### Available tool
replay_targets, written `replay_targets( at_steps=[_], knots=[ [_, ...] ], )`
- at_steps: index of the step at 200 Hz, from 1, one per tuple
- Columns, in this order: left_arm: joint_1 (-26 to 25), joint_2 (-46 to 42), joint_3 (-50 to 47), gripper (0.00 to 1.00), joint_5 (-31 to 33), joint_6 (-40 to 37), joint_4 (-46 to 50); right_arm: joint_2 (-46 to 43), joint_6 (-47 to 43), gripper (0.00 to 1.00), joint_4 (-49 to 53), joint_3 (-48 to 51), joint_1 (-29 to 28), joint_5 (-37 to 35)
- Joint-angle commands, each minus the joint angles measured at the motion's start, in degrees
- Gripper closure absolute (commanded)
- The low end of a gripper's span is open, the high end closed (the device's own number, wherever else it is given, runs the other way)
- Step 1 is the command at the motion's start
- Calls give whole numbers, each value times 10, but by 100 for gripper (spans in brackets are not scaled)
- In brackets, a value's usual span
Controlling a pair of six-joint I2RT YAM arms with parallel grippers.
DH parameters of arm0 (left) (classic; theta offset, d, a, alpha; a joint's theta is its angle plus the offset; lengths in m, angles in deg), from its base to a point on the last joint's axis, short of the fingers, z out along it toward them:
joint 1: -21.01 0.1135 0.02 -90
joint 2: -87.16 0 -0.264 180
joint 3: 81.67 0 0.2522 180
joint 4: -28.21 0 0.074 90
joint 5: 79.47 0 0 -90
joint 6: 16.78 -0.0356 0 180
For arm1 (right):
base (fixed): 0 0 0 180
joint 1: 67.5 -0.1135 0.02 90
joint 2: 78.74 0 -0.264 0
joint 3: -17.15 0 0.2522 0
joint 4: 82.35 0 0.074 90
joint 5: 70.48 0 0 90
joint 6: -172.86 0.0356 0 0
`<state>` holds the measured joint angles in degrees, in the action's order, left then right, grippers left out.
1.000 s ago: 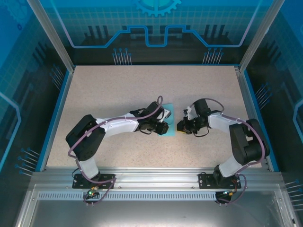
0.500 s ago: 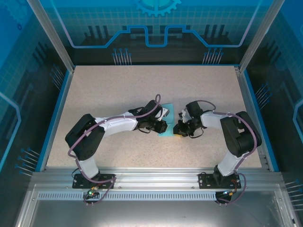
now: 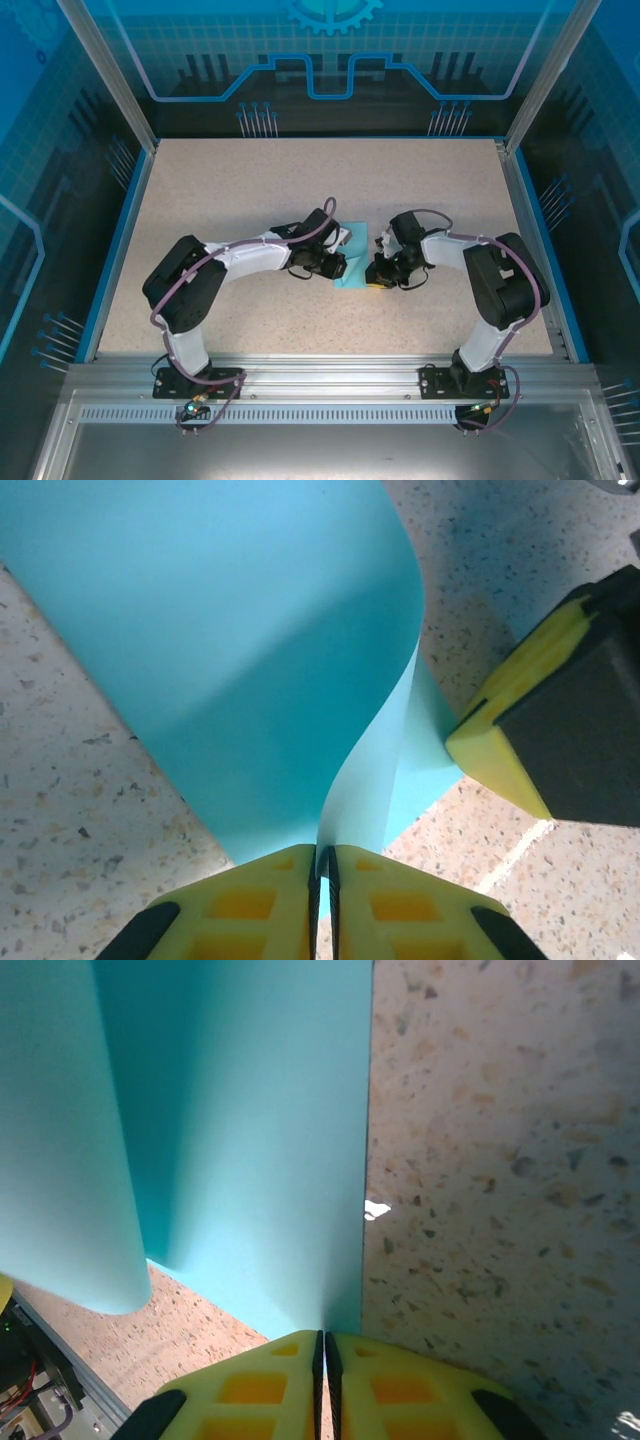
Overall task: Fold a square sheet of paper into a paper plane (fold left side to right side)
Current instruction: Fold the triangle a second time at the center of the table.
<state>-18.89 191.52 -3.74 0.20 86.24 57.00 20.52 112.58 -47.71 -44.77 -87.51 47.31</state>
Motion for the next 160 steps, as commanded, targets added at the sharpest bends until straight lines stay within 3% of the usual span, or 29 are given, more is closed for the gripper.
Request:
replay_targets(
  at_steps=[1,160],
  knots=[
    [6,14,24,85,3,-17,18,18,-13,87,33,-5,-9,-29],
    [22,63,69,87,31,-5,53,20,-24,87,48,-8,-11,-34]
  ],
)
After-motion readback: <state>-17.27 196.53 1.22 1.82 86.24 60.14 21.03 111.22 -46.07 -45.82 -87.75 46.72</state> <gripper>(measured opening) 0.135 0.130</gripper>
